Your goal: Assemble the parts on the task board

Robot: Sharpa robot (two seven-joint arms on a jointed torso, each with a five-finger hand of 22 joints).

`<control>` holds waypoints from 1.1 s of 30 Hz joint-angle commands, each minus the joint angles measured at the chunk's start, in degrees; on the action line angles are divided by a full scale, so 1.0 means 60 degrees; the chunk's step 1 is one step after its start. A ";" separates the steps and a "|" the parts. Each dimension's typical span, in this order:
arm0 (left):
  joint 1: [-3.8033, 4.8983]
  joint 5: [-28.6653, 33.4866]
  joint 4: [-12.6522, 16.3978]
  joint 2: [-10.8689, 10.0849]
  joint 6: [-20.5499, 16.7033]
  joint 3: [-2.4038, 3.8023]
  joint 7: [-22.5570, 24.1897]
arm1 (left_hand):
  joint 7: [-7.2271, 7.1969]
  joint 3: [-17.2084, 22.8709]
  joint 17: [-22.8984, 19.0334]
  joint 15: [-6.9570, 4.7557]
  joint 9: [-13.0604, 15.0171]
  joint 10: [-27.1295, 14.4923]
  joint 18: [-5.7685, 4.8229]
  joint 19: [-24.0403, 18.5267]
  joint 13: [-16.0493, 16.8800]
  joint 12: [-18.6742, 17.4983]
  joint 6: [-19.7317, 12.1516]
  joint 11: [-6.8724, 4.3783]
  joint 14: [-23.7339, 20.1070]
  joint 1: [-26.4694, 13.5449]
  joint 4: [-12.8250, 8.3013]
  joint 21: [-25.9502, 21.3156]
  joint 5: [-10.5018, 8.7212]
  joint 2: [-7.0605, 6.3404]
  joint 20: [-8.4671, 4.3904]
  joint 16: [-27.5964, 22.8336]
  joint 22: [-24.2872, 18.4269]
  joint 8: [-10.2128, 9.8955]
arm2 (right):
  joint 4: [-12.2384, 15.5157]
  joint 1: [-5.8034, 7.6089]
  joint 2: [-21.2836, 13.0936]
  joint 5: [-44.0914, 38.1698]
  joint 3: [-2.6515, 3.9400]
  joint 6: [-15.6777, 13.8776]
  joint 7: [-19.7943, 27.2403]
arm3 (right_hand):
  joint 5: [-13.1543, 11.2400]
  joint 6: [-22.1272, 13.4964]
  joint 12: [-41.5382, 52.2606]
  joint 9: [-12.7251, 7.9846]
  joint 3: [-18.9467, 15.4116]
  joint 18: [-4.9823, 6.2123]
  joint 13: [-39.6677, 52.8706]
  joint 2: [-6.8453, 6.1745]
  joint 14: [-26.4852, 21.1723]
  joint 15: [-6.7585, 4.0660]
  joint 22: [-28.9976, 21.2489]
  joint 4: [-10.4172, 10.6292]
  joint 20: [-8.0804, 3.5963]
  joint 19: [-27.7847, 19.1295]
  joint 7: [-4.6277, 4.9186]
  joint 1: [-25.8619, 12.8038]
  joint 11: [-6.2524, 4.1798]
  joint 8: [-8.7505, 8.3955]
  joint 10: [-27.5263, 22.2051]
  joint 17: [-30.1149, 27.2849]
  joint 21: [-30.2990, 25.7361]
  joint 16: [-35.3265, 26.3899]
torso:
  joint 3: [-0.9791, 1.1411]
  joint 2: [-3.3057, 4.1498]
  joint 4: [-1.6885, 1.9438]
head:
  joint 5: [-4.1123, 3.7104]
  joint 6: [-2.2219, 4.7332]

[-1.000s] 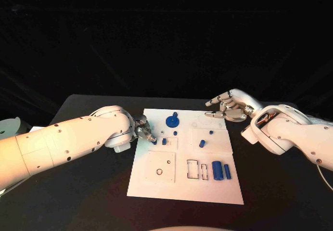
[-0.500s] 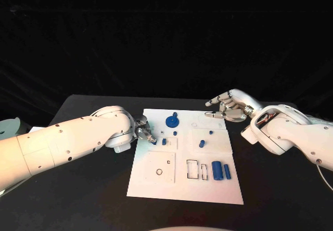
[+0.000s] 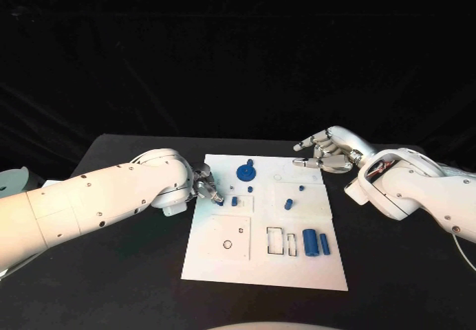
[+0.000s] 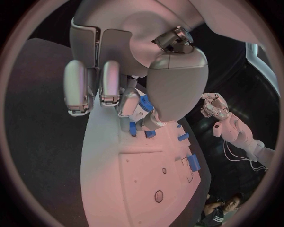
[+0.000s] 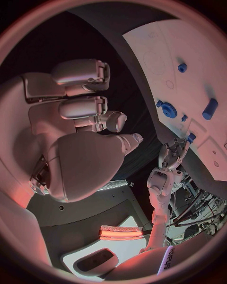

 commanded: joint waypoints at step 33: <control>-0.0062 -0.0012 -0.0346 0.0412 0.0558 -0.0075 -0.0224 | -0.0563 -0.0572 0.2509 -0.0176 -0.0555 0.0199 -0.0149 0.0689 -0.0090 -0.0037 0.1021 -0.0215 0.1002 -0.0966 -0.0186 0.0188 -0.0054 0.0256 -0.0144 0.0030 0.1716 -0.0296 | 0.0013 -0.0005 -0.0007 -0.0038 0.0000 0.0154 0.0016 | 0.0246 0.0054 -0.0043 0.0010 -0.0118 0.0110 -0.0039 0.0106 0.0798 -0.0022 0.0791 -0.0028 0.0004 0.0161 -0.0023 0.0059 -0.0035 0.0003 -0.0064 0.1601 -0.0029 -0.0058 | 0.0002 -0.0009 0.0006 | -0.0032 -0.0019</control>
